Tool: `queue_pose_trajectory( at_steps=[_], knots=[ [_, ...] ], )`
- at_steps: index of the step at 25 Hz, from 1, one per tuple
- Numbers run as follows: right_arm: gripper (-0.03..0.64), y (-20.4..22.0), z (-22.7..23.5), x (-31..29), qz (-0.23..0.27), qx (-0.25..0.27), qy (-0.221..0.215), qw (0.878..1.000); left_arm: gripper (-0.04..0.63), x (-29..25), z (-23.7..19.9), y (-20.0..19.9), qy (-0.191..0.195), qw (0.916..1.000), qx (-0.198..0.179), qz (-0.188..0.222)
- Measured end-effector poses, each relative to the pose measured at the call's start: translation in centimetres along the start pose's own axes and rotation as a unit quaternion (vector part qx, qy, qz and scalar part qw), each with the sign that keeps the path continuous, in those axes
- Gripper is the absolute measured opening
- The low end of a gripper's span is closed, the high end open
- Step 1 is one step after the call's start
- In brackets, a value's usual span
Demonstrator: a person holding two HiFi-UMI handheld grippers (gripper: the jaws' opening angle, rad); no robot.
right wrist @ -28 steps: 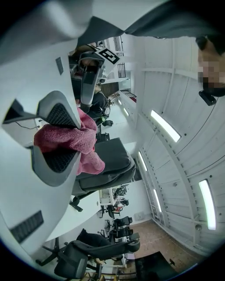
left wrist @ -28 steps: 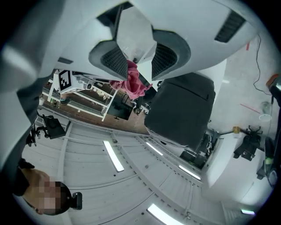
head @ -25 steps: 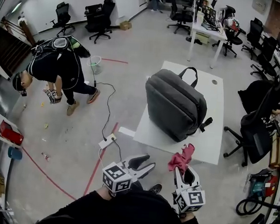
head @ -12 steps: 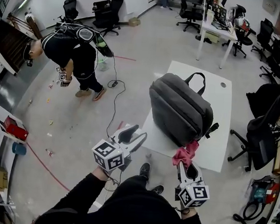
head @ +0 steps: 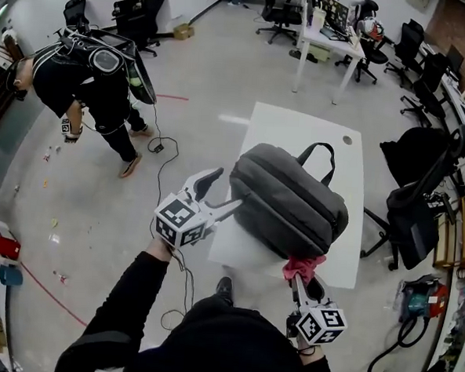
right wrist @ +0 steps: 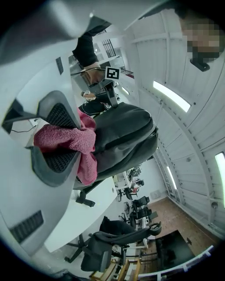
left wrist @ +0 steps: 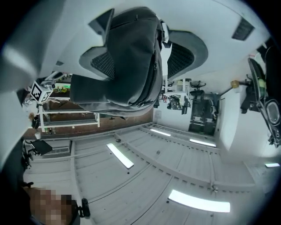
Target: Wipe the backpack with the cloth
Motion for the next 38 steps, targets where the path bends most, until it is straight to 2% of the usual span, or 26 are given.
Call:
queue_pose_trajectory(
  at_steps=[2,4,6,9,12,15,18,21,24,27,30,32,34,36,38],
  knots=[
    [0.123,-0.4,-0.3,-0.6,0.008,-0.011,0.02,1.0,0.36,-1.1,-0.9,0.1,0.038,0.9992,-0.011,0.002],
    [0.123,-1.1,-0.3,-1.2,0.018,-0.016,0.038,0.999,0.36,-1.8,-1.3,0.4,0.06,0.9981,-0.01,0.012],
    [0.123,-1.8,0.2,-1.9,0.026,-0.018,0.052,0.998,0.36,-2.8,-1.6,0.8,0.065,0.9976,-0.008,0.023],
    [0.124,-2.6,1.8,-3.1,0.029,-0.019,0.064,0.997,0.36,-4.6,-2.0,0.9,0.067,0.9969,-0.03,0.029],
    [0.123,-3.6,3.0,-4.1,0.032,-0.01,0.067,0.997,0.36,-5.9,-2.0,-0.3,0.085,0.9941,-0.062,0.029],
    [0.124,-4.3,3.9,-4.7,0.04,0.01,0.062,0.997,0.36,-7.4,-1.6,-1.0,0.099,0.9905,-0.096,0.007],
    [0.123,-4.7,4.2,-5.5,0.047,0.024,0.049,0.997,0.36,-8.0,-0.9,-1.3,0.111,0.9894,-0.094,-0.004],
    [0.124,-5.4,5.2,-5.5,0.05,0.039,0.035,0.997,0.36,-8.1,0.5,-1.0,0.116,0.9902,-0.077,0.008],
    [0.124,-6.6,7.4,-5.2,0.06,0.051,0.03,0.996,0.359,-8.6,2.7,-0.9,0.111,0.9922,-0.051,0.023],
    [0.124,-8.9,10.6,-5.5,0.077,0.057,0.035,0.995,0.359,-9.5,5.2,-1.2,0.089,0.9948,-0.033,0.037],
    [0.124,-10.8,13.3,-6.3,0.078,0.058,0.033,0.995,0.359,-10.3,7.6,-1.1,0.044,0.9975,-0.042,0.036],
    [0.124,-10.6,14.0,-6.5,0.071,0.062,0.026,0.995,0.359,-10.1,8.5,-0.3,0.015,0.998,-0.051,0.035],
    [0.124,-10.0,14.1,-5.6,0.07,0.064,0.017,0.995,0.359,-9.5,8.8,0.6,0.003,0.998,-0.05,0.037],
    [0.124,-11.2,14.3,-3.1,0.093,0.06,0.021,0.994,0.359,-8.8,8.8,0.4,0.005,0.9983,-0.044,0.038],
    [0.123,-15.1,14.3,0.0,0.142,0.075,0.035,0.986,0.359,-8.2,8.3,-0.4,0.003,0.9992,-0.02,0.035]
  ],
)
Point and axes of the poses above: the fingertips, and each gripper's own axes: x backward along the fingers, z to its right, y out of its underside, the point moved 7 cm from there along x, backward along the fingers, and after that the axes turned 6 degrees about y, right-handed, at the moved point
